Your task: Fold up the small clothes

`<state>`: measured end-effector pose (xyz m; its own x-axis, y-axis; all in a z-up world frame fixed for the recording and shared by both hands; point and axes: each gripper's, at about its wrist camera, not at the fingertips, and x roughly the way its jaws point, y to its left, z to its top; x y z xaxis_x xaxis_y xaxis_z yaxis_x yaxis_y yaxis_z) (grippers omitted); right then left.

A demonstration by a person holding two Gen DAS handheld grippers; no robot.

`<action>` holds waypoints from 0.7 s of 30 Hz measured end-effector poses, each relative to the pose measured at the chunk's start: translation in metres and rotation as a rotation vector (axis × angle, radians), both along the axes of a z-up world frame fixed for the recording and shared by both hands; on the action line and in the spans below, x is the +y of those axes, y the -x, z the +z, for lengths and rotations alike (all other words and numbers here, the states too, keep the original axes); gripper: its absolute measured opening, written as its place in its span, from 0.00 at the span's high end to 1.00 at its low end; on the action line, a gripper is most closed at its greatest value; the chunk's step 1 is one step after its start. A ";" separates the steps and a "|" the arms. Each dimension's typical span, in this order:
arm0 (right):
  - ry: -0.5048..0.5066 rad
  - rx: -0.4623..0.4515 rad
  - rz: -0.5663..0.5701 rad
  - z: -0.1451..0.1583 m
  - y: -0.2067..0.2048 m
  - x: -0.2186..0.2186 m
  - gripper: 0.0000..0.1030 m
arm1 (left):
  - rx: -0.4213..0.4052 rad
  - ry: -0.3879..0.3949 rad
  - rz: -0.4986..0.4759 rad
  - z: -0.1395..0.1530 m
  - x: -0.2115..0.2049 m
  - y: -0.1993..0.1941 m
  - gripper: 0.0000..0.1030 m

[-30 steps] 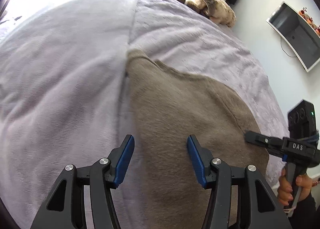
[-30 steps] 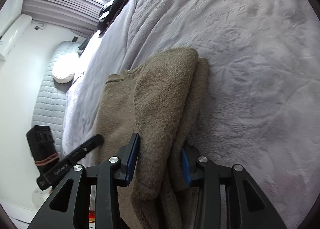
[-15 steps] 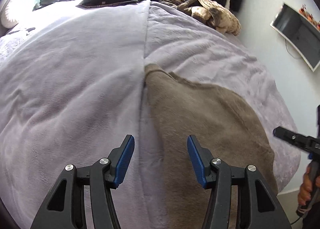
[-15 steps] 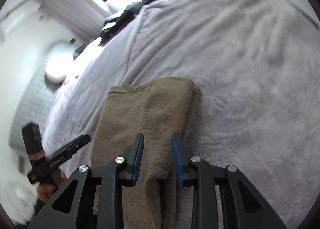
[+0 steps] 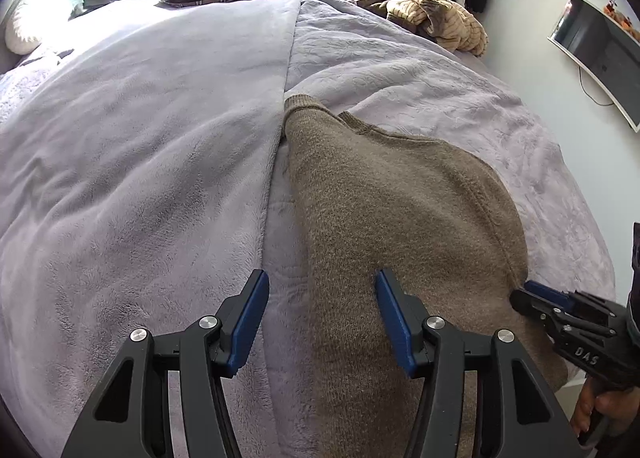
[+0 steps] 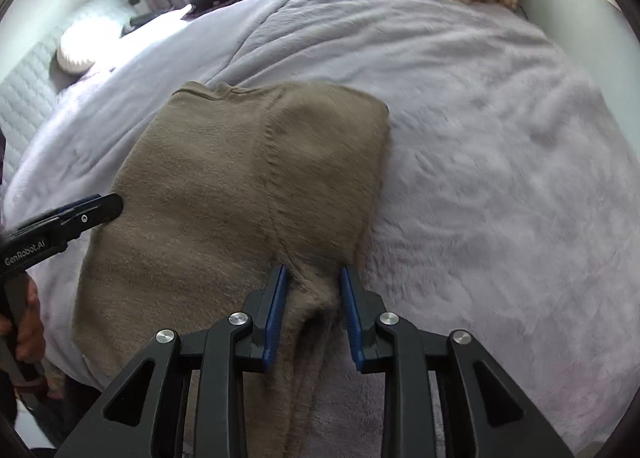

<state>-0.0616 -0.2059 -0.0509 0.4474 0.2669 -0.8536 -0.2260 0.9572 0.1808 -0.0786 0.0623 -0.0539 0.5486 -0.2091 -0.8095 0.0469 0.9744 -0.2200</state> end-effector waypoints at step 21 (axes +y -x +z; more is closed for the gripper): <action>-0.084 0.037 -0.087 0.026 0.027 -0.026 0.41 | -0.006 -0.051 0.027 0.013 -0.004 0.019 0.16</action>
<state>-0.0891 -0.2317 -0.0253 0.4402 0.2996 -0.8464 -0.1347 0.9540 0.2677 -0.0972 0.0579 -0.0413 0.5582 -0.1530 -0.8155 0.0220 0.9852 -0.1698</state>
